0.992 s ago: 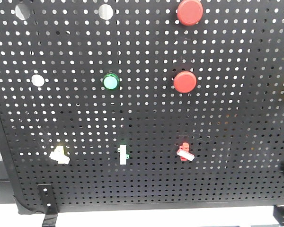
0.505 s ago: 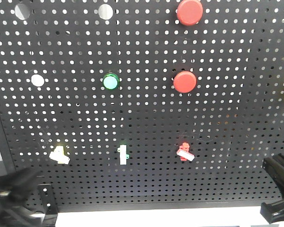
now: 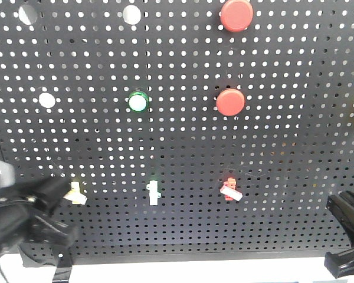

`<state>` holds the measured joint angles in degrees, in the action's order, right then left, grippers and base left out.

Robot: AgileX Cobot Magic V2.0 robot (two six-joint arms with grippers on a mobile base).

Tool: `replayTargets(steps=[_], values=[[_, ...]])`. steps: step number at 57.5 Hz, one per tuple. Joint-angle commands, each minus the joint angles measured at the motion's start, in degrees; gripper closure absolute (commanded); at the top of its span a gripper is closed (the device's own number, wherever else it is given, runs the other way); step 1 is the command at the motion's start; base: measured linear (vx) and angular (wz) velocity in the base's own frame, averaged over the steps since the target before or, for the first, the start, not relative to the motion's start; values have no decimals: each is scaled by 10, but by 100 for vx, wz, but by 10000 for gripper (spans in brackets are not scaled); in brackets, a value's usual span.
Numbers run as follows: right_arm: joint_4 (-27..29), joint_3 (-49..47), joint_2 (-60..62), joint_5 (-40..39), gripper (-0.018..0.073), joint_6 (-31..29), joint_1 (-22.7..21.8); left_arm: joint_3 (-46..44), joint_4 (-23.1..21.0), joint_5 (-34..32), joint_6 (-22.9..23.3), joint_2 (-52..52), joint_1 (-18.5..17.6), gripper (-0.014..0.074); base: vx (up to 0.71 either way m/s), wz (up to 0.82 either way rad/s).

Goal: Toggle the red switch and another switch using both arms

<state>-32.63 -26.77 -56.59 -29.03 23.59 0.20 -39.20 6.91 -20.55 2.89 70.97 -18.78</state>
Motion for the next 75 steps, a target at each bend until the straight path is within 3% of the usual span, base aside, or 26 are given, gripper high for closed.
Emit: replayTargets(steps=[1,13,27,34,46,75], values=[[7,-19,5,-47,566,0,-3,-22,-7,-48,5,-4,-3,594,0,0],[7,-19,5,-47,566,0,-3,-22,-7,-51,5,10,-3,594,0,0],[7,-19,5,-46,566,-1,-3,-22,-7,-113,6,-1,-3,594,0,0],[7,-19,5,-46,566,-1,-3,-22,-25,-127,-20,1,-2,594,0,0],[7,-19,5,-46,566,-1,-3,-22,-118,-86,-73,28,-2,594,0,0],[7,-19,5,-21,566,-1,-3,-22,-122,70,-84,7,-5,594,0,0]])
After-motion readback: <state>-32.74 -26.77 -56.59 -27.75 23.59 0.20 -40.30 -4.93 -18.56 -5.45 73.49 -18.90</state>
